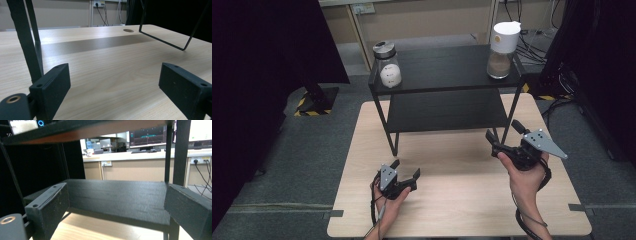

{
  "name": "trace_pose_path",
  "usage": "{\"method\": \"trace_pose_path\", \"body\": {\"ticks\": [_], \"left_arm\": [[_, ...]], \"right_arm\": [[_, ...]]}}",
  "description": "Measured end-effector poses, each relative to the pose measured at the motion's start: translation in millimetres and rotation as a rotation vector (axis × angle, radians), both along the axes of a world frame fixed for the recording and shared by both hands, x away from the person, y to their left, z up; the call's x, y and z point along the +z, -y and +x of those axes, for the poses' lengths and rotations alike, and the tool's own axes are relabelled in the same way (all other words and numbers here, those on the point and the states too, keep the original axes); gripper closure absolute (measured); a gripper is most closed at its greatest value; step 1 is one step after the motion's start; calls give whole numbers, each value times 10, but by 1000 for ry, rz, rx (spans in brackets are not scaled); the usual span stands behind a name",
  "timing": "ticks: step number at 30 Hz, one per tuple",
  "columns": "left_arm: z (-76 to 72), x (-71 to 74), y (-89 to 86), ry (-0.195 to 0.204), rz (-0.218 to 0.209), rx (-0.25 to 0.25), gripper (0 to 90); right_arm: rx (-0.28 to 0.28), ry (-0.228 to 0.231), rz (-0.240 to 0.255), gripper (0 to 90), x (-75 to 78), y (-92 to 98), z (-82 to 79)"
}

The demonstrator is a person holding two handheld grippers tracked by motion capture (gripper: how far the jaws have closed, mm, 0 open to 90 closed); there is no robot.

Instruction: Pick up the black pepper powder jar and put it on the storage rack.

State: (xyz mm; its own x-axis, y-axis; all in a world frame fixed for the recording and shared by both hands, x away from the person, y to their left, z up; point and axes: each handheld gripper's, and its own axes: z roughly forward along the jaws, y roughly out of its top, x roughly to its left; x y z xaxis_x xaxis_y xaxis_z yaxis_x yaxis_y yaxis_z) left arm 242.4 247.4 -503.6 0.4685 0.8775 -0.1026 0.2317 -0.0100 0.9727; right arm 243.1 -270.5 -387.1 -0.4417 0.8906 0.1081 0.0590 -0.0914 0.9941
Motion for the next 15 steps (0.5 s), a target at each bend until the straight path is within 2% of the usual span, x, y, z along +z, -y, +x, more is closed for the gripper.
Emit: {"method": "trace_pose_path", "body": {"ticks": [15], "left_arm": [[-2,-1,2,1,0,1,94]], "right_arm": [[14,-60,-13,63,-244,-6,-68]]}}
